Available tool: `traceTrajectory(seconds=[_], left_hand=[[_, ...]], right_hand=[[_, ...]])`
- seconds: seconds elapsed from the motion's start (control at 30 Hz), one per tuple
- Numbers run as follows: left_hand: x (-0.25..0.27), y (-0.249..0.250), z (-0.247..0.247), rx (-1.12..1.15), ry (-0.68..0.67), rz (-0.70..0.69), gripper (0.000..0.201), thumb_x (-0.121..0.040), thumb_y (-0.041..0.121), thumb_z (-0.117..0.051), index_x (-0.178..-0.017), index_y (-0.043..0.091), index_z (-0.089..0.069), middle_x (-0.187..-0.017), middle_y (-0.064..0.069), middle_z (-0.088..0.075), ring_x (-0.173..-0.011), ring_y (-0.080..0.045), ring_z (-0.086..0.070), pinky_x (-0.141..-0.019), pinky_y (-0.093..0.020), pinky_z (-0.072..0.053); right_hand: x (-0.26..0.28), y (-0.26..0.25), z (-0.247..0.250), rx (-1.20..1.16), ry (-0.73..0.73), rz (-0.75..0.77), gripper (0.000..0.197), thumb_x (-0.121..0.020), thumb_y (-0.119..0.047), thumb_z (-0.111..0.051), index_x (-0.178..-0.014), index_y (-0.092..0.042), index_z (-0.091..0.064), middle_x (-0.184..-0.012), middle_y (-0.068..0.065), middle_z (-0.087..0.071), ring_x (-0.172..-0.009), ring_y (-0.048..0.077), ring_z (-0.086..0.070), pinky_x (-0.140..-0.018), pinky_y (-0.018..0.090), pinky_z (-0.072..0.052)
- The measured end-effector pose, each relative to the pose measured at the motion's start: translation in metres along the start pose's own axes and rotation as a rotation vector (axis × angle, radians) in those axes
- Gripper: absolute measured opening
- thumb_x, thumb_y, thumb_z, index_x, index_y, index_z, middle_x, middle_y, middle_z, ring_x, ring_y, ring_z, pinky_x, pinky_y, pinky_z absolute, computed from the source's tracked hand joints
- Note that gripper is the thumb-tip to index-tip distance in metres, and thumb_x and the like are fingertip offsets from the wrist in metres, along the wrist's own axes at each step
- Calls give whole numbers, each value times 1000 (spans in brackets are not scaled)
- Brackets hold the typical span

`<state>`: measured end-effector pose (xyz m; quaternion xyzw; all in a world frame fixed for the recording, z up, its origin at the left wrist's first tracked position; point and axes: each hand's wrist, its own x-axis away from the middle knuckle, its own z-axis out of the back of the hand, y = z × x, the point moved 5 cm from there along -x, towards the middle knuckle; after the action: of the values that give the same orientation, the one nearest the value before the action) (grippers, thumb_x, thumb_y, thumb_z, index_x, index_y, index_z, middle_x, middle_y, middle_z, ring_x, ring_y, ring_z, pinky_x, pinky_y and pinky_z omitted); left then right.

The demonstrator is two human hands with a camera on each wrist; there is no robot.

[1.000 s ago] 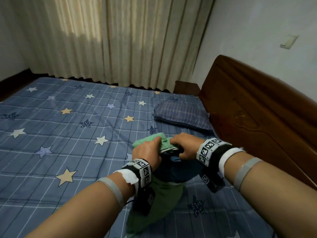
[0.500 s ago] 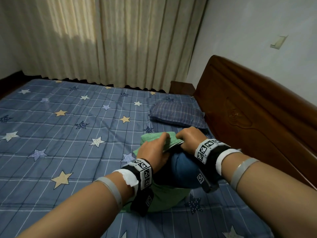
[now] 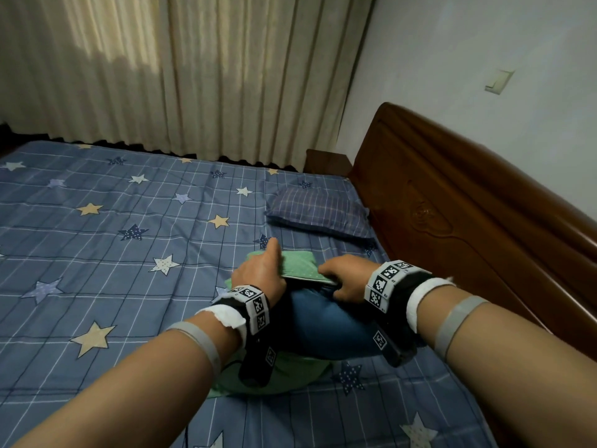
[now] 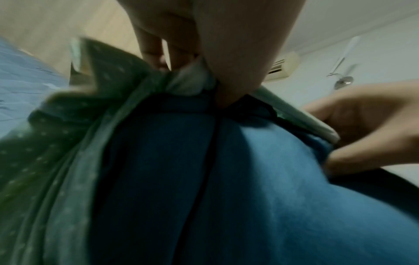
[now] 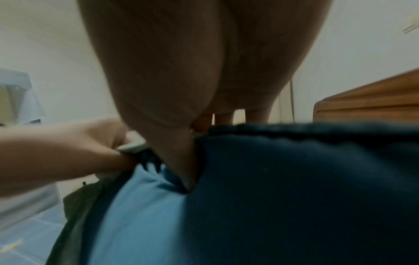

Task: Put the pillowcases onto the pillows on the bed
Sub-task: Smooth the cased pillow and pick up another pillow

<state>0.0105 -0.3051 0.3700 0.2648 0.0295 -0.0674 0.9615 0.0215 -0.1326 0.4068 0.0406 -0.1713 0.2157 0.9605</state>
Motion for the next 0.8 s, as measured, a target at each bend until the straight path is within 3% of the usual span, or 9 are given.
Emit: traceTrajectory(seconds=[0.13,0.2,0.27,0.33,0.4,0.5,0.63,0.8], left_hand=[[17,31,-6,130,-51,-296,48,-75,42,-64,-116,28,-41,-105,-4,-67,-95,-31,-63,-80,-38,-51],[25,46,-15,109,-84,-422,65,-69,54,-65,-122,26,-41,-112,-5,-60,-103,-28,-57,-89,-40,-50],[24,51,-23,61,-103,-424,82,-66,55,-73,-131,20,-37,-121,-6,-55,-112,-27,-52,-95,-42,-47],[20,47,-24,88,-107,-335,93,-64,53,-80,-137,18,-33,-125,-9,-57,-116,-29,-53,-95,-44,-49],[16,38,-24,-16,-102,-274,74,-71,53,-74,-128,23,-37,-115,-8,-64,-107,-32,-61,-82,-43,-52],[14,25,-19,-205,-37,-242,35,-84,49,-59,-111,28,-51,-101,-6,-69,-96,-34,-66,-72,-39,-49],[8,15,-11,-267,37,-205,24,-84,46,-56,-100,28,-56,-88,-3,-69,-86,-31,-67,-64,-33,-43],[-4,12,2,-326,76,-154,25,-83,26,-57,-107,30,-52,-87,-3,-69,-83,-32,-68,-61,-33,-42]], right_hand=[[-1,16,3,43,107,-178,10,-76,-19,-64,-85,-16,-66,-89,6,-69,-90,31,-66,-76,36,-55],[-2,15,9,27,174,-207,11,-77,-16,-63,-86,-15,-70,-88,8,-70,-90,31,-66,-73,30,-51],[-5,6,15,10,226,-207,8,-79,-13,-62,-80,-16,-69,-86,9,-70,-87,30,-65,-66,26,-41],[-9,-2,18,-34,255,-192,9,-78,-14,-63,-69,-14,-63,-72,6,-66,-78,29,-63,-63,26,-36],[-11,-12,16,-83,218,-127,15,-77,-17,-64,-63,-12,-61,-60,0,-56,-68,25,-59,-60,28,-37],[-9,-24,16,-105,139,-22,19,-76,-23,-65,-59,-23,-56,-61,-4,-55,-65,20,-56,-61,29,-43],[-5,-22,15,-66,124,2,29,-75,-27,-66,-58,-25,-42,-63,-5,-51,-62,17,-51,-56,28,-38],[-2,-11,22,-56,72,-4,35,-68,-40,-73,-68,-27,-40,-80,-2,-54,-72,19,-51,-67,41,-49]])
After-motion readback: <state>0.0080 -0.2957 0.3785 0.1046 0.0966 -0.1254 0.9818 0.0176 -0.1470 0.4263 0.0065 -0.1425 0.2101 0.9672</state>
